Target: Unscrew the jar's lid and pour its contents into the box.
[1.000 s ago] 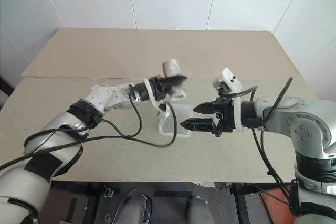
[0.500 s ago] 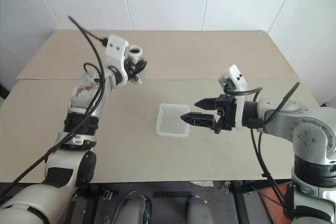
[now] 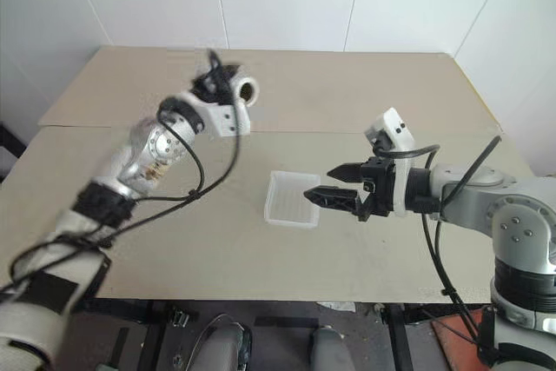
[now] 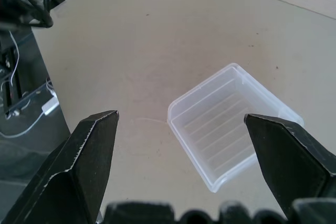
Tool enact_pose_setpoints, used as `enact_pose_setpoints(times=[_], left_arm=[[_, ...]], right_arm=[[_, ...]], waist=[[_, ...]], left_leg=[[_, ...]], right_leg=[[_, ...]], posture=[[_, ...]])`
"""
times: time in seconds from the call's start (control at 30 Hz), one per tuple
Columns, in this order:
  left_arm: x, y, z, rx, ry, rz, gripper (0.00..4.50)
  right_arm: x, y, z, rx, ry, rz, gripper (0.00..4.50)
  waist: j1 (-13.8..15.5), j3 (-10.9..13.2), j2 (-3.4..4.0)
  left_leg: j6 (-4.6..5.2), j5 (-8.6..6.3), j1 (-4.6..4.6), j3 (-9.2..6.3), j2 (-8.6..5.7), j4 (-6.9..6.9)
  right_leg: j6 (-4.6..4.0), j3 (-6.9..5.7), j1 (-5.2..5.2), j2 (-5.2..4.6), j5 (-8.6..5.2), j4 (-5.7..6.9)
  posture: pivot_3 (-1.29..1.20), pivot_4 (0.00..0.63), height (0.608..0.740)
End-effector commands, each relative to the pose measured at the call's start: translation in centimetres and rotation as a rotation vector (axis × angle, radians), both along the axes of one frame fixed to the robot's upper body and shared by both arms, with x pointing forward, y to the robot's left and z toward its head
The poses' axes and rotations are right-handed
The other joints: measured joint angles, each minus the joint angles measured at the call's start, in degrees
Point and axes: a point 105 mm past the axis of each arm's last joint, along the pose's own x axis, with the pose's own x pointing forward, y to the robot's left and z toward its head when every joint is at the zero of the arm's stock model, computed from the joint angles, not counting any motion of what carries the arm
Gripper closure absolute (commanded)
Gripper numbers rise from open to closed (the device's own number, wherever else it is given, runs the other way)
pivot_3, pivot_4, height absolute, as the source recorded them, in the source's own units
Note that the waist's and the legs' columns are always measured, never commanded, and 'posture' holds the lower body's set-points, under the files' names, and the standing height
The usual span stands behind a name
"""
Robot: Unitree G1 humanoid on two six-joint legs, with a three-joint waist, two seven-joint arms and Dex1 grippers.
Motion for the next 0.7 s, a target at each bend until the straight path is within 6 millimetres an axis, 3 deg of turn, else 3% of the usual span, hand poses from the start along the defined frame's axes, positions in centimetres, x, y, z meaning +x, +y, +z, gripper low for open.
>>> enact_pose_setpoints(times=[0.03, 0.17, 0.27, 0.5, 0.7], left_arm=[[-1.9, -3.4, -3.6, 0.309, -0.147, -0.208, 2.55], [-2.9, -5.2, -8.6, 0.583, -0.281, -0.327, 2.55], [-2.6, -6.1, -9.7, 0.597, -0.304, -0.333, 2.55], [-1.5, -6.7, -8.5, 0.595, -0.388, -0.302, 2.55], [-2.3, -7.4, -7.5, 0.554, -0.516, -0.309, 2.55]], right_arm=[[0.1, -0.1, 0.9, -0.019, -0.054, 0.021, 0.06], [0.3, -0.2, 1.2, -0.007, -0.066, 0.020, 0.06], [0.5, -0.3, 1.6, 0.012, -0.079, -0.001, 0.06], [-0.2, -0.5, 2.2, 0.045, -0.096, -0.009, 0.06], [-0.2, -0.3, 2.1, 0.045, -0.096, -0.005, 0.06]], waist=[[0.1, 0.0, 0.02], [-0.3, 0.0, 0.01], [-0.4, 0.0, 0.01], [-0.4, 0.0, 0.00], [-0.4, 0.0, 0.00]], left_leg=[[0.01, 0.00, 0.01, 0.04, -0.01, 0.00], [0.01, 0.00, -0.03, 0.08, -0.01, 0.01], [0.01, 0.00, -0.09, 0.08, 0.01, 0.01], [0.01, 0.00, -0.11, 0.07, 0.01, 0.04], [0.01, 0.00, -0.13, 0.06, 0.01, 0.03]], right_leg=[[0.02, 0.01, 0.03, -0.02, 0.01, 0.00], [0.06, 0.05, -0.07, 0.00, 0.02, 0.16], [0.06, 0.06, -0.16, 0.02, 0.02, 0.33], [0.07, 0.04, -0.15, -0.01, 0.02, 0.32], [0.07, 0.04, -0.15, 0.00, 0.02, 0.34]], posture=[[0.00, 0.150, 0.740], [0.00, 0.150, 0.740], [0.00, 0.150, 0.740], [0.00, 0.150, 0.740], [0.00, 0.150, 0.740]])
